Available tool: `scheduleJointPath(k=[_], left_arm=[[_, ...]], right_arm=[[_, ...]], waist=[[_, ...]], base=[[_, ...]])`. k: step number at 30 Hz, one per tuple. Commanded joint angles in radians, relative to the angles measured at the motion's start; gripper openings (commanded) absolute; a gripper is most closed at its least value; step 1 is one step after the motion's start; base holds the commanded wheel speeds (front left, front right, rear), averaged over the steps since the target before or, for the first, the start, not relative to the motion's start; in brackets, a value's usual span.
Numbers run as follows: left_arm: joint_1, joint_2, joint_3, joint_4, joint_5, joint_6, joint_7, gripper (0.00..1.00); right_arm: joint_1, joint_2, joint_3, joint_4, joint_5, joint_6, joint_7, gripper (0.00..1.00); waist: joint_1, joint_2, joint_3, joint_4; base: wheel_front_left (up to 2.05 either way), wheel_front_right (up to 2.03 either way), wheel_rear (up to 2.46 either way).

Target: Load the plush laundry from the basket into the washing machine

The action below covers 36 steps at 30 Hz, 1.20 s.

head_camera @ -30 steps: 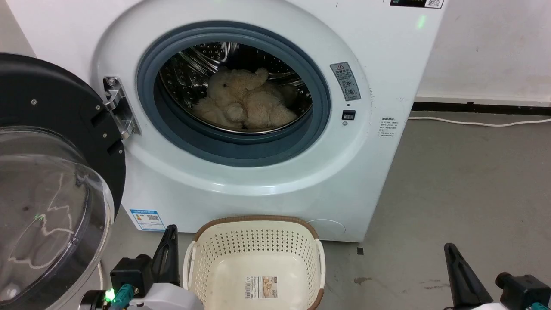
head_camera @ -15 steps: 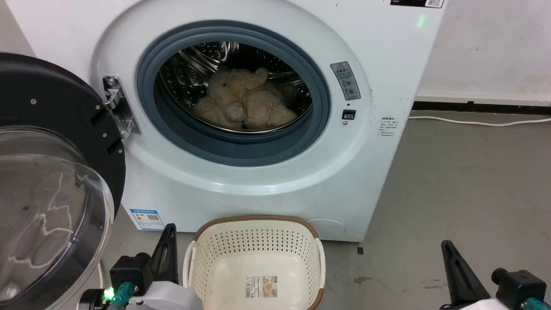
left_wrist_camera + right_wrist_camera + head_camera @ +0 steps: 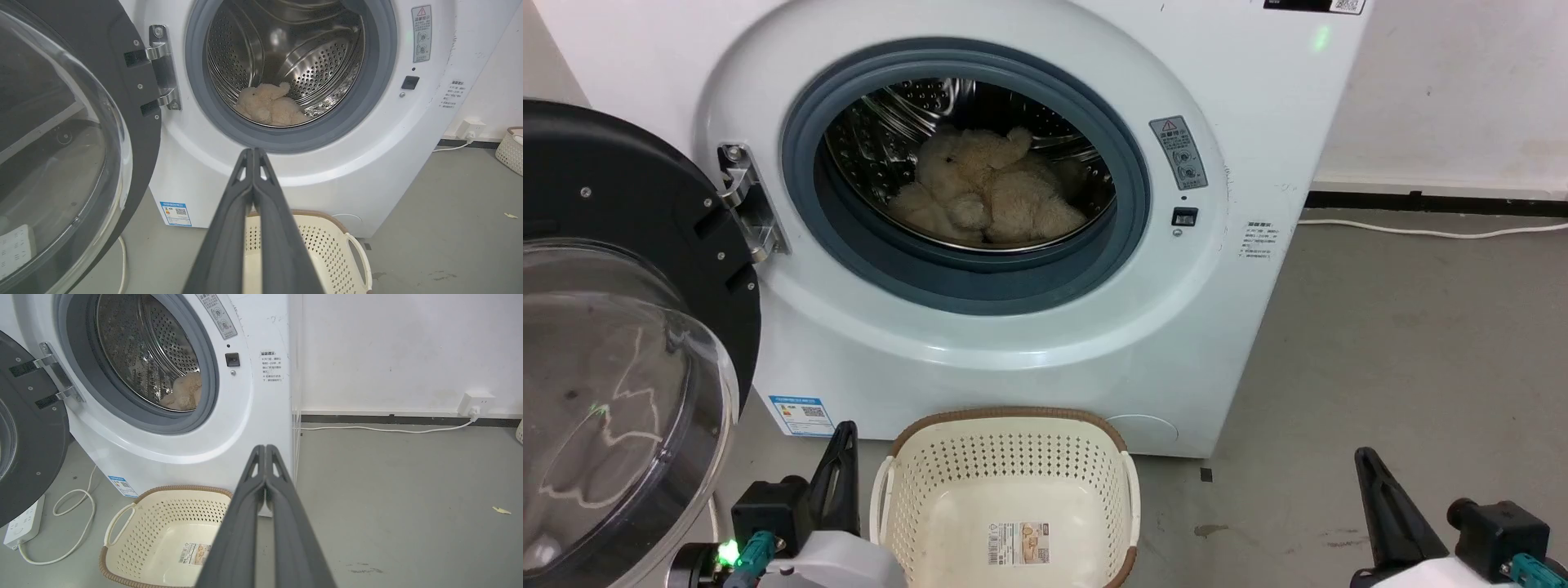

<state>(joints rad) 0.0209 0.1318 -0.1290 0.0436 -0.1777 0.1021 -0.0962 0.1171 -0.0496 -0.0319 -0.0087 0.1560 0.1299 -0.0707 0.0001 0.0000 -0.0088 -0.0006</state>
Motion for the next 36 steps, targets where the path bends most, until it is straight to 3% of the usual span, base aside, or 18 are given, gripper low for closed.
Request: scheduleJointPath(k=[1, 36], left_arm=[[-0.008, -0.006, 0.007, -0.006, 0.009, -0.008, 0.005, 0.0], [-0.014, -0.041, 0.063, -0.024, 0.087, -0.051, 0.047, 0.0]], right_arm=[[-0.022, 0.0, 0.002, 0.003, -0.013, 0.0, 0.005, 0.0], [-0.066, 0.0, 0.016, 0.006, -0.078, 0.001, 0.035, 0.0]], waist=[[0.0, 0.0, 0.0, 0.0], [0.0, 0.0, 0.004, 0.0]], base=[[0.0, 0.0, 0.0], [0.0, 0.0, 0.0]])
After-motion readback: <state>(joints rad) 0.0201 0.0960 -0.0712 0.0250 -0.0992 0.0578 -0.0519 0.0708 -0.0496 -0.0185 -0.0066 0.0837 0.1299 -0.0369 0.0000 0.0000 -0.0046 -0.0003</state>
